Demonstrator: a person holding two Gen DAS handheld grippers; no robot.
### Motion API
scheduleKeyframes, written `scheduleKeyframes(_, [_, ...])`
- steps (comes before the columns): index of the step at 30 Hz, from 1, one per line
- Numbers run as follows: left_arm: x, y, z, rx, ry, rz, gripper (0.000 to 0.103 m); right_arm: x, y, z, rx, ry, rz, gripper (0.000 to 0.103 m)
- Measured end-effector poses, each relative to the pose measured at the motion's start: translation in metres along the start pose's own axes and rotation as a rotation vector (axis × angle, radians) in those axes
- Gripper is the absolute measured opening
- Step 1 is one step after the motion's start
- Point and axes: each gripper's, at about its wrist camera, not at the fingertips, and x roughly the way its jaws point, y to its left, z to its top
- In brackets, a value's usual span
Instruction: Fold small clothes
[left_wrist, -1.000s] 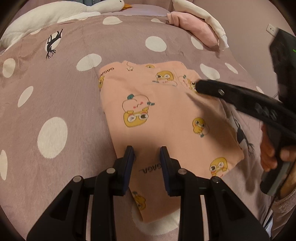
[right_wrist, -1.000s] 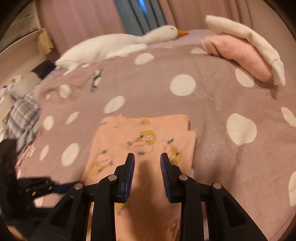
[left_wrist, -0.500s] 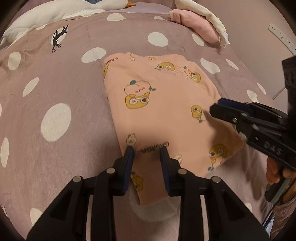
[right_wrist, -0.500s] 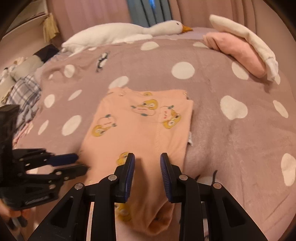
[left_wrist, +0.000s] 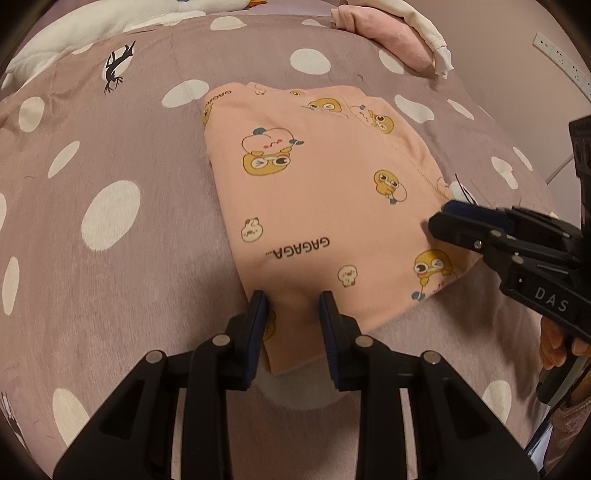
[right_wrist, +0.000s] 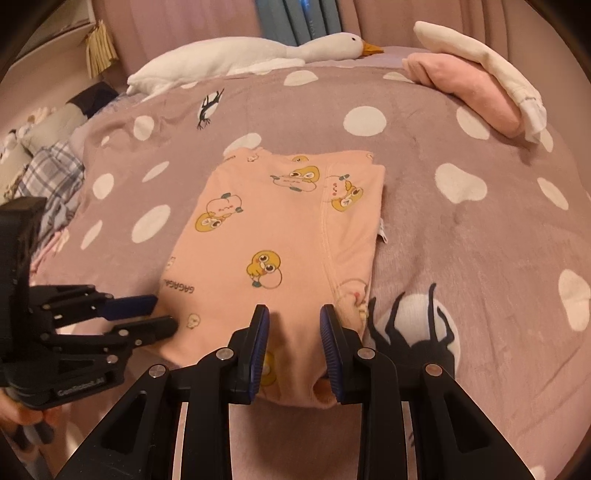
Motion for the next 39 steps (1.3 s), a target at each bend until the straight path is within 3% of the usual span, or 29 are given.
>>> scheduleKeyframes(15, [-0.003, 0.009, -0.013, -0.101, 0.013, -0.044, 0.037, 0.003, -0.001, -0.017, 0.042, 0.035, -0.003, 0.03])
scheduleKeyframes(32, [-0.007, 0.007, -0.017, -0.141, 0.016, -0.023, 0.04, 0.002, -0.002, -0.018, 0.07, 0.043, -0.016, 0.03])
scheduleKeyframes(39, [-0.011, 0.007, -0.024, -0.166, 0.013, -0.016, 0.046, -0.001, -0.006, -0.022, 0.083, 0.055, 0.0, 0.03])
